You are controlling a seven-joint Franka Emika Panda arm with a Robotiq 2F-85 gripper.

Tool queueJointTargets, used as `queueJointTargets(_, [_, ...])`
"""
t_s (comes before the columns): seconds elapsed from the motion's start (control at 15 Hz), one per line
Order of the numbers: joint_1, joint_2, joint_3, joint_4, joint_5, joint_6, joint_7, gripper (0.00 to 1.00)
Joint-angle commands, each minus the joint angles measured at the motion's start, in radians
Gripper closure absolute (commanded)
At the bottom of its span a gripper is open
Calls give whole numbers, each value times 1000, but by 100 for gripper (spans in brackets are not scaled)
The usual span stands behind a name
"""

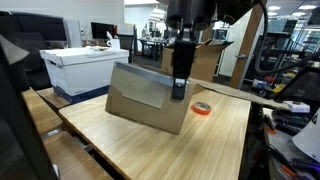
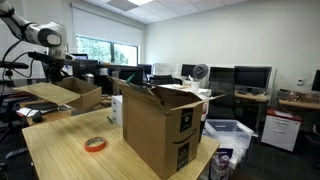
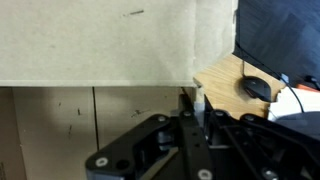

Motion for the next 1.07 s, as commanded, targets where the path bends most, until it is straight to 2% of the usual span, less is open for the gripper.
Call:
queueJointTargets(0.0, [22, 0, 16, 7, -206, -92, 179, 94])
queueJointTargets(0.2, [40, 12, 29, 20, -345, -223, 316, 96])
queueJointTargets(0.4, [53, 29, 37, 36, -389, -339, 379, 95])
queueJointTargets(0.53, [53, 43, 35, 40, -377, -395, 441, 96])
queueJointTargets(0.73, [44, 54, 23, 34, -303, -429, 504, 96])
queueJointTargets(0.87, [37, 60, 11, 21, -257, -428, 554, 63])
queueJointTargets(1.0, [36, 66, 0, 14, -242, -428, 598, 54])
